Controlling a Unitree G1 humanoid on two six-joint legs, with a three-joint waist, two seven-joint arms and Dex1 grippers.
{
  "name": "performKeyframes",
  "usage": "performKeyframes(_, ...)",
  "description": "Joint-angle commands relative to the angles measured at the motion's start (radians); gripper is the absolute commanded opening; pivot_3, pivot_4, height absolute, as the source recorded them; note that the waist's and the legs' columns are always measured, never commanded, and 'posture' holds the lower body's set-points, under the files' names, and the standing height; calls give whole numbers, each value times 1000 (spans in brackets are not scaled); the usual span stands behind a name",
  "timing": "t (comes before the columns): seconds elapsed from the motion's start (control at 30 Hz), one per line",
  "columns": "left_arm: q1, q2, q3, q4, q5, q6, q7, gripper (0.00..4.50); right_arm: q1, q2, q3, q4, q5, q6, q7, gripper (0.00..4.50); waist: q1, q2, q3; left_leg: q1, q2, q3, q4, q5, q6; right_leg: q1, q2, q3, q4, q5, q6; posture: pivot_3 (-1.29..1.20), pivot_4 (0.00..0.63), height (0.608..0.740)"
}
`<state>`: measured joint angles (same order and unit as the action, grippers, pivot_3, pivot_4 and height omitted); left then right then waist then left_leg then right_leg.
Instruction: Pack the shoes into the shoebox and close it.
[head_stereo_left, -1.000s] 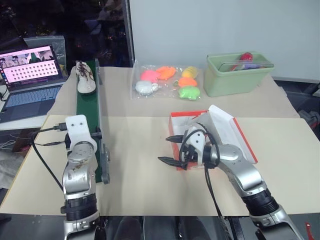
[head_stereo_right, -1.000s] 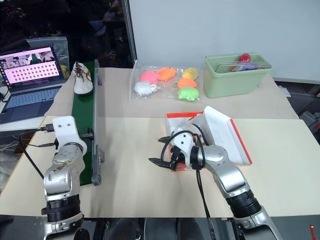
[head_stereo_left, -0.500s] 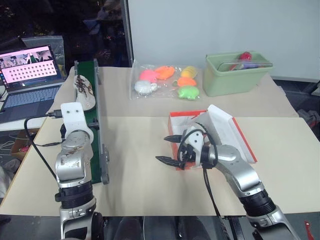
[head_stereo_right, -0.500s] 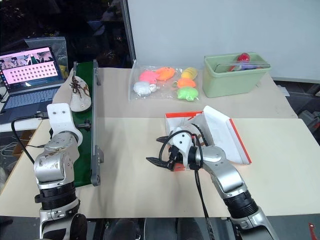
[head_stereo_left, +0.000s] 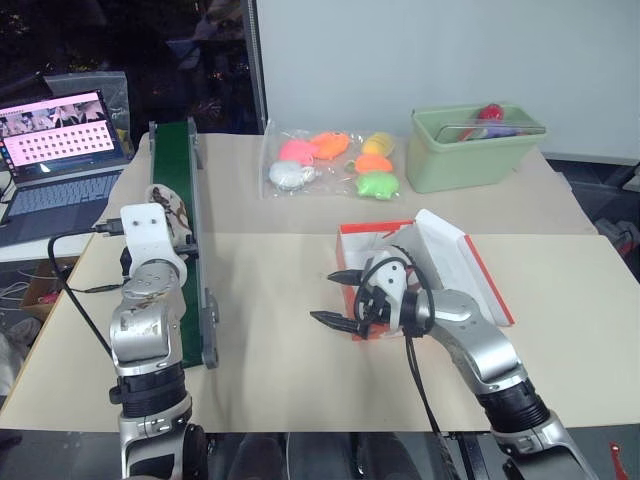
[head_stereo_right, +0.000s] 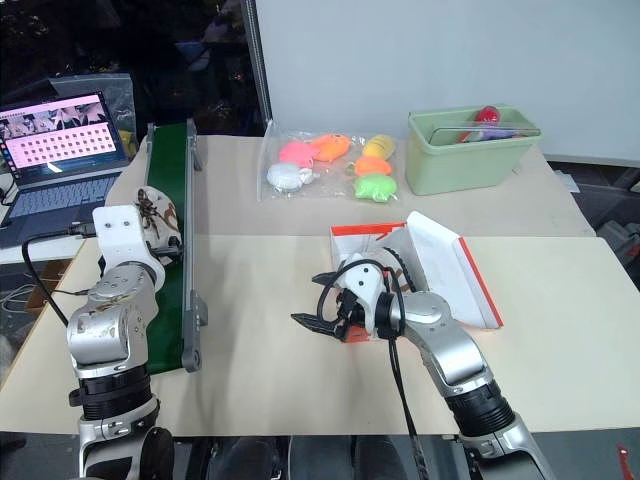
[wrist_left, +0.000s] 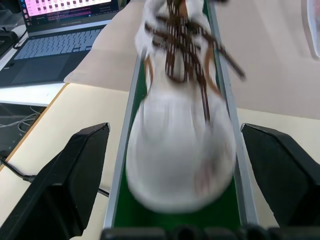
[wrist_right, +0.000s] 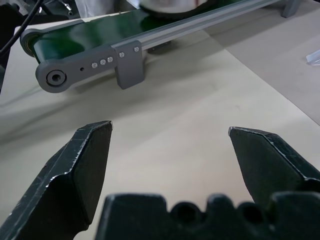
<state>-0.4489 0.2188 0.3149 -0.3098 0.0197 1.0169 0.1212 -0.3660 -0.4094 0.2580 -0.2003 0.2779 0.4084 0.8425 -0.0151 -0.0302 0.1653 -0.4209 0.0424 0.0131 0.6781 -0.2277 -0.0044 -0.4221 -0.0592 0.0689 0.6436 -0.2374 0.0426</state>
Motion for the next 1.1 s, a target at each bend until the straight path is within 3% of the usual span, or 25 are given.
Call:
performKeyframes(0.03,31,-23,20,7,-16,7,-3,4500,-7,5,-29,-61,28,10,-8,4403,-1,0,0,0,0,0,0,0,0,0,0,0,0,0,0,0,150,729)
performKeyframes(0.13,41,-91,82,-6,-56,81,6,4500,-3,3,-31,-72,34,18,-11,4403,0,0,0,0,0,0,0,0,0,0,0,0,0,0,0,0,150,729)
performKeyframes(0.17,40,-124,112,-16,-71,116,12,3993,-3,2,-35,-73,36,20,-13,4500,1,0,0,0,0,0,0,0,0,0,0,0,0,0,0,0,150,729)
performKeyframes(0.23,35,-181,163,-35,-93,179,27,3502,-4,0,-42,-80,46,28,-17,4500,2,2,-2,2,0,0,0,0,0,2,0,0,1,0,0,0,150,729)
performKeyframes(0.47,27,-181,147,-51,-90,203,28,2261,-13,8,-52,-87,59,50,-26,4500,-2,3,-2,21,-1,0,-1,0,0,20,0,0,0,-1,1,0,150,729)
performKeyframes(1.03,5,-166,144,-27,-85,217,38,2261,-29,13,-81,-94,90,86,-51,4500,-2,3,-2,23,-7,-7,-1,0,0,21,0,1,1,-1,1,0,150,729)
performKeyframes(1.1,7,-176,149,-36,-95,206,34,1979,-28,13,-83,-96,91,87,-53,4500,-2,3,-2,23,-7,-8,-1,0,0,21,0,1,1,-1,1,0,150,729)
